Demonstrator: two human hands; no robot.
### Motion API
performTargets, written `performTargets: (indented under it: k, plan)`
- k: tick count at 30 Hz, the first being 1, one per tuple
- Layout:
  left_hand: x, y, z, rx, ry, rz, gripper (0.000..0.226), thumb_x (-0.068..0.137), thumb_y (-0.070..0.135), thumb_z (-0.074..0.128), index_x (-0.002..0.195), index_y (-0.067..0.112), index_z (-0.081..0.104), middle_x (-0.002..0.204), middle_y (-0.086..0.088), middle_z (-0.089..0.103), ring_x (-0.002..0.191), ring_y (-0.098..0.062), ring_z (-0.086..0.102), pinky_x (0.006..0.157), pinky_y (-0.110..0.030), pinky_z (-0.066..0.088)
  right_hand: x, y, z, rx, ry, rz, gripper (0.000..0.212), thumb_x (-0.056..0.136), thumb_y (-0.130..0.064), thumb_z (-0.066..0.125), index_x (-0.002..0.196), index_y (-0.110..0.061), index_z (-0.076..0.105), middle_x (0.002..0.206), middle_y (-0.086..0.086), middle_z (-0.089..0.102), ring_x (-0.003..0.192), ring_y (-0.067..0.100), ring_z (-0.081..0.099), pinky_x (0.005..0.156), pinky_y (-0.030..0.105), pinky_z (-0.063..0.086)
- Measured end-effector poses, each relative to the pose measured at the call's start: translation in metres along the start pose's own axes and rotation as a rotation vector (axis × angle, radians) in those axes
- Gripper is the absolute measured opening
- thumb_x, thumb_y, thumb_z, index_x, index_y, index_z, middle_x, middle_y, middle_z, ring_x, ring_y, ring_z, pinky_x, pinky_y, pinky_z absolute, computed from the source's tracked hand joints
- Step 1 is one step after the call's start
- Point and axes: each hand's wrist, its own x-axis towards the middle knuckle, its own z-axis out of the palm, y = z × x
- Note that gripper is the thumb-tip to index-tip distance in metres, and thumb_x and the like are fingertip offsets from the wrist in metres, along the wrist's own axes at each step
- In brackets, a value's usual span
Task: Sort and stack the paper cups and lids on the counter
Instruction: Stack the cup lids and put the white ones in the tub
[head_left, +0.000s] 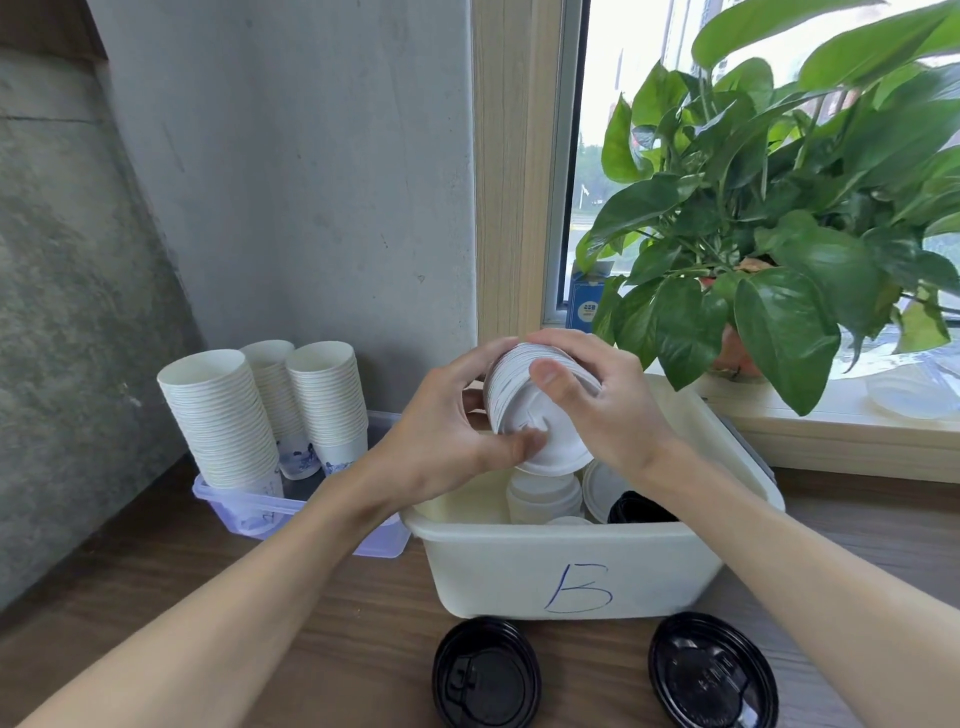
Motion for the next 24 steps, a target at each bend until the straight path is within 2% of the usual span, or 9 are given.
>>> performTargets:
  k: [4, 7, 8, 11, 15, 18, 21, 22, 24]
  plan:
    - [0.0, 0.0, 0.0, -0.012, -0.007, 0.026, 0.061, 0.077, 0.011, 0.08, 0.134, 0.023, 0.062, 0.112, -0.008, 0.072, 0.102, -0.029, 0.069, 0.086, -0.029, 0.058, -0.001, 0.001, 0.001, 0.01, 0.025, -0.008, 0.022, 0.078, -0.057, 0.059, 0.092, -0.041, 0.066, 0.097, -0.014, 0.069, 0.096, 0.004, 0.063, 0.081, 0.014, 0.046]
    - [0.003, -0.002, -0.002, -0.005, -0.009, 0.018, 0.06, 0.078, 0.013, 0.079, 0.131, 0.036, 0.063, 0.115, -0.007, 0.072, 0.103, -0.023, 0.07, 0.088, -0.031, 0.059, 0.002, 0.002, 0.003, 0.03, 0.035, 0.016, 0.025, 0.079, -0.056, 0.058, 0.091, -0.036, 0.067, 0.095, -0.009, 0.069, 0.093, 0.005, 0.063, 0.079, 0.015, 0.047]
    - [0.004, -0.003, -0.003, 0.001, -0.007, -0.006, 0.064, 0.078, 0.017, 0.079, 0.134, 0.039, 0.059, 0.117, -0.003, 0.072, 0.105, -0.016, 0.07, 0.087, -0.026, 0.057, 0.004, 0.002, 0.002, 0.023, 0.048, 0.012, 0.025, 0.079, -0.057, 0.057, 0.091, -0.037, 0.067, 0.094, -0.01, 0.069, 0.093, 0.005, 0.063, 0.08, 0.015, 0.047]
    - [0.006, -0.002, 0.005, -0.067, 0.043, -0.155, 0.087, 0.079, 0.041, 0.075, 0.154, 0.028, 0.033, 0.129, 0.012, 0.065, 0.115, 0.001, 0.065, 0.094, -0.02, 0.052, 0.008, 0.004, 0.001, 0.052, 0.129, 0.029, 0.029, 0.076, -0.063, 0.055, 0.089, -0.039, 0.065, 0.091, -0.018, 0.067, 0.091, -0.002, 0.061, 0.08, 0.012, 0.045]
    - [0.016, 0.01, 0.038, -0.3, 0.266, -0.263, 0.065, 0.079, 0.06, 0.063, 0.134, 0.025, 0.06, 0.126, 0.002, 0.07, 0.121, -0.015, 0.064, 0.11, -0.048, 0.047, 0.013, 0.003, 0.006, 0.095, 0.213, 0.052, 0.029, 0.077, -0.062, 0.056, 0.088, -0.036, 0.064, 0.089, -0.017, 0.067, 0.089, -0.002, 0.062, 0.079, 0.013, 0.045]
    - [0.026, 0.024, 0.052, -0.321, 0.467, -0.193, 0.066, 0.074, 0.068, 0.058, 0.113, 0.016, 0.072, 0.108, -0.009, 0.075, 0.105, -0.019, 0.071, 0.097, -0.048, 0.056, 0.019, -0.002, 0.012, 0.158, 0.281, 0.085, 0.03, 0.083, -0.054, 0.056, 0.091, -0.027, 0.065, 0.087, -0.011, 0.067, 0.085, 0.002, 0.062, 0.076, 0.015, 0.046]
    - [0.036, 0.029, 0.051, -0.341, 0.615, -0.217, 0.059, 0.09, 0.069, 0.046, 0.077, 0.019, 0.073, 0.074, 0.004, 0.074, 0.069, -0.005, 0.066, 0.067, -0.018, 0.054, 0.018, -0.005, 0.014, 0.092, 0.303, 0.099, 0.039, 0.082, -0.057, 0.054, 0.098, -0.023, 0.063, 0.094, -0.005, 0.066, 0.089, 0.005, 0.06, 0.079, 0.015, 0.045]
    - [0.038, 0.027, 0.051, -0.31, 0.665, -0.252, 0.062, 0.097, 0.065, 0.039, 0.072, 0.016, 0.067, 0.067, 0.006, 0.067, 0.062, -0.007, 0.06, 0.061, -0.016, 0.049, 0.017, -0.004, 0.014, 0.073, 0.299, 0.11, 0.041, 0.081, -0.058, 0.053, 0.1, -0.023, 0.062, 0.097, -0.003, 0.065, 0.09, 0.006, 0.058, 0.081, 0.017, 0.045]
    - [0.039, 0.024, 0.051, -0.178, 0.706, -0.249, 0.065, 0.105, 0.057, 0.027, 0.073, 0.008, 0.057, 0.067, -0.003, 0.054, 0.062, -0.015, 0.05, 0.062, -0.029, 0.044, 0.013, -0.003, 0.016, 0.076, 0.284, 0.143, 0.043, 0.081, -0.058, 0.052, 0.104, -0.023, 0.061, 0.098, -0.005, 0.063, 0.088, 0.004, 0.056, 0.081, 0.017, 0.044]
